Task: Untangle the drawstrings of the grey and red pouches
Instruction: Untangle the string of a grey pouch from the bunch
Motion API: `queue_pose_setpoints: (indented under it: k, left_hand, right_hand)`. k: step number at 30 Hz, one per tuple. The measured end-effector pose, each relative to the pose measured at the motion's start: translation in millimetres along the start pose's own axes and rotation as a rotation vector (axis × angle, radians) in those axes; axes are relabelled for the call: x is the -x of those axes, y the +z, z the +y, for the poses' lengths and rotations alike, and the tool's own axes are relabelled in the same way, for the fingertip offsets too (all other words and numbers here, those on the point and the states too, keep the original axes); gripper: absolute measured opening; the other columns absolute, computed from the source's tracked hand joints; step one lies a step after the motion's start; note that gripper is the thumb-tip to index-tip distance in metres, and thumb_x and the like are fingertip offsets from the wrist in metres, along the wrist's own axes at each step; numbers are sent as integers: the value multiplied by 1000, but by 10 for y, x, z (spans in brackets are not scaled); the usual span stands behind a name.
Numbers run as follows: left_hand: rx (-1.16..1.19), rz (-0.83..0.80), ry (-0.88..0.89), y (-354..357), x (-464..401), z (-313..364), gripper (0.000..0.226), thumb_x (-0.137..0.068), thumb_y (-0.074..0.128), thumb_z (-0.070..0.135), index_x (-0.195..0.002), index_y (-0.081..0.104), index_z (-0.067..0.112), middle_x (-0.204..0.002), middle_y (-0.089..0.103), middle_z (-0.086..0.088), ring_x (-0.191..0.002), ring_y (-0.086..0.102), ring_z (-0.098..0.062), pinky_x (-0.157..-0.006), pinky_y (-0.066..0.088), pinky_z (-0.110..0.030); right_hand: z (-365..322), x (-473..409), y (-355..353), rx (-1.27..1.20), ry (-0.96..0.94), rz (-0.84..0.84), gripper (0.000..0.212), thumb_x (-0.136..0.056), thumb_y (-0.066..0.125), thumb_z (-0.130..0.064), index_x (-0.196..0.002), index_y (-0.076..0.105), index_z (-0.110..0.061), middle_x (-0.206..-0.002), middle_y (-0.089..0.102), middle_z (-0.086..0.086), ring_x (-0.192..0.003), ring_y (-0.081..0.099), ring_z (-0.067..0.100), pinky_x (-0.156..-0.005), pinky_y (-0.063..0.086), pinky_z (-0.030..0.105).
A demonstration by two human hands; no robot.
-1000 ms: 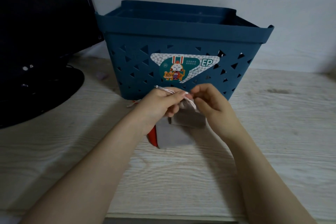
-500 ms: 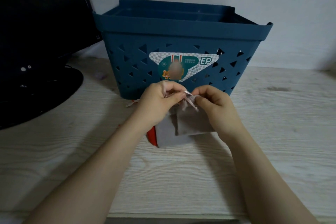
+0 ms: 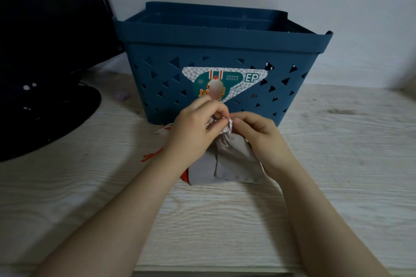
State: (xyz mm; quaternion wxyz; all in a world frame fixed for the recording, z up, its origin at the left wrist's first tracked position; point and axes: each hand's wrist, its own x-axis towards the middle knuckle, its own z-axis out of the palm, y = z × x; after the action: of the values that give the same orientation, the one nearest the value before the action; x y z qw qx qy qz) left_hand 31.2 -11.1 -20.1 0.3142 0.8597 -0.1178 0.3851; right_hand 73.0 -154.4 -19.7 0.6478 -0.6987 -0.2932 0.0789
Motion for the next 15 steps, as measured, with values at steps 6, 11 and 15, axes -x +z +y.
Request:
queue_pose_setpoints:
  k: [6,11,15]
  left_hand:
    - [20,-10,-35,-17,-7,-28,8,-75,64,16,-75,62,8,-75,49,9,-66,46,7,-63,32,-4]
    - [21,-133,-84,-13,15,-33,12,-79,66,21,-80,62,10,-72,55,9,-70,52,-4,-60,39,-15]
    - [-19,-185,-63,3,30,-77,17,-84,65,25,-79,63,9,-65,62,0,-60,54,-11,-54,42,-30]
  right_hand:
    - [-14,6,-1,-66,90,72,28,-92,47,-4,-66,52,-15,-61,52,-2,-62,45,13,-57,36,23]
    - [-48,-19,-16,-399,340,153,38,-89,39,-15,-53,50,-14,-57,50,5,-59,46,19,-58,34,31]
    - [-67,-22,-68,-529,408,235,37,-90,51,-33,-63,55,-8,-59,51,5,-56,48,18,-56,39,28]
